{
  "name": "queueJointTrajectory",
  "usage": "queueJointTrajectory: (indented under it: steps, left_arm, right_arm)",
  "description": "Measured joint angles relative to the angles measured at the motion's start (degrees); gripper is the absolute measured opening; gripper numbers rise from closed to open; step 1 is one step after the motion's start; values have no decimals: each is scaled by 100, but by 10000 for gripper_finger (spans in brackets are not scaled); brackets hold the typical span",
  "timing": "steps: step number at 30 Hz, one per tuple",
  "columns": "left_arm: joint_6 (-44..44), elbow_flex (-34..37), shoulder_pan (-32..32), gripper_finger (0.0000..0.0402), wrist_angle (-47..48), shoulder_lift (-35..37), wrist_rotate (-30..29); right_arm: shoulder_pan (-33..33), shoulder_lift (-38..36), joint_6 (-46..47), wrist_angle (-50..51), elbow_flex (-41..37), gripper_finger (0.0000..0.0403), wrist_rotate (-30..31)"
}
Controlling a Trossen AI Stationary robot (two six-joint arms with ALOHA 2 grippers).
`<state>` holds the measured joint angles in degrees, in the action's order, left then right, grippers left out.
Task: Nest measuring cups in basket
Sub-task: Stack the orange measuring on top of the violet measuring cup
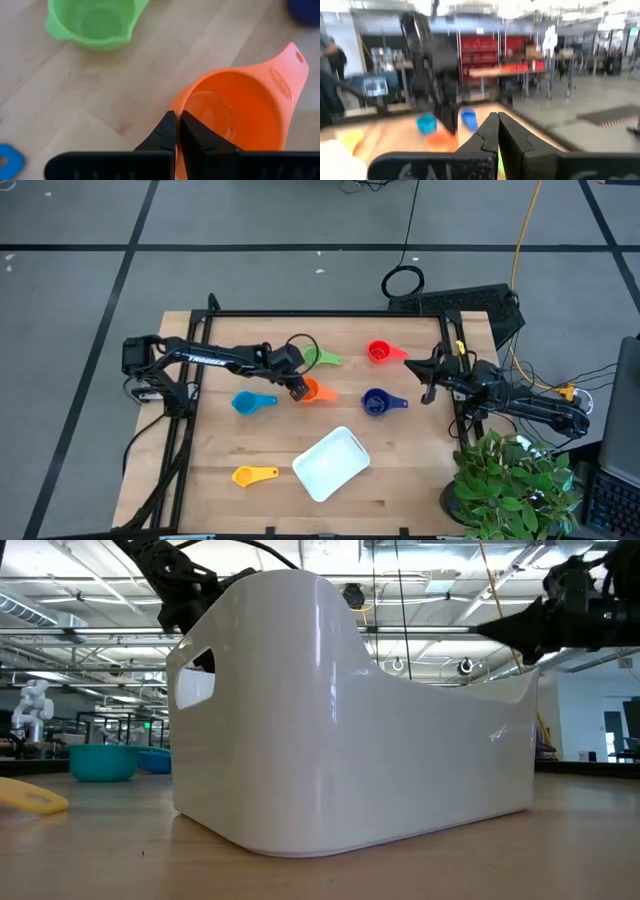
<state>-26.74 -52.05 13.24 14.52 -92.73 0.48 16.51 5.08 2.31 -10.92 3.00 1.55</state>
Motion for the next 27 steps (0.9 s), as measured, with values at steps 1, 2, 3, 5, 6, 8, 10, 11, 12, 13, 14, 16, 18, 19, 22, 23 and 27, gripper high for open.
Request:
queueJointTrajectory:
  steps: [1, 2, 3, 5, 6, 8, 10, 11, 12, 13, 14, 16, 18, 19, 22, 23, 27]
  left_arm:
    - [-46, 0, 31, 7, 10, 53, 6]
    - [-93, 0, 60, 7, 17, 96, 9]
    - [-146, 0, 88, 7, 1, 143, 7]
    - [-240, 0, 143, 7, 6, 256, 3]
    - [-280, -20, 163, 7, 6, 284, 3]
    - [-337, -173, 190, 7, 153, 291, 2]
    - [-311, -399, 189, 7, 393, 293, -23]
    - [-279, -542, 189, 7, 454, 291, -51]
    - [-241, -697, 187, 7, 515, 277, -70]
    - [-229, -841, 187, 7, 583, 274, -103]
    - [-225, -980, 187, 7, 714, 268, -158]
    - [-204, -1271, 187, 7, 941, 258, -295]
    - [-140, -1550, 190, 7, 1100, 259, -418]
    - [-124, -1662, 191, 7, 1146, 266, -479]
    - [-60, -1876, 191, 7, 1278, 264, -557]
    - [-54, -1913, 195, 7, 1277, 264, -560]
    - [-35, -1947, 213, 7, 1286, 264, -565]
  right_arm:
    - [0, 118, -21, 123, 51, 0, -10]
    - [0, 251, -48, 233, 141, 0, -10]
    - [0, 398, -87, 253, 269, 0, -10]
    - [0, 693, -189, 290, 501, 1, -17]
    - [0, 875, -249, 331, 605, 5, -18]
    - [0, 1275, -354, 473, 811, 20, -36]
    - [0, 1715, -468, 499, 1038, 44, -166]
    - [0, 1923, -521, 477, 1170, 59, -174]
    - [-1, 2139, -586, 472, 1296, 74, -186]
    - [-2, 2358, -647, 474, 1413, 90, -193]
    - [-2, 2573, -725, 476, 1551, 106, -216]
    - [0, 2952, -883, 479, 1824, 135, -348]
    - [-3, 3343, -1001, 494, 2132, 160, -495]
    - [-13, 3522, -1048, 509, 2297, 171, -549]
    - [-11, 4059, -1168, 503, 2759, 192, -652]
    - [-11, 4232, -1211, 510, 2885, 196, -693]
    - [-12, 4885, -1375, 513, 3357, 203, -780]
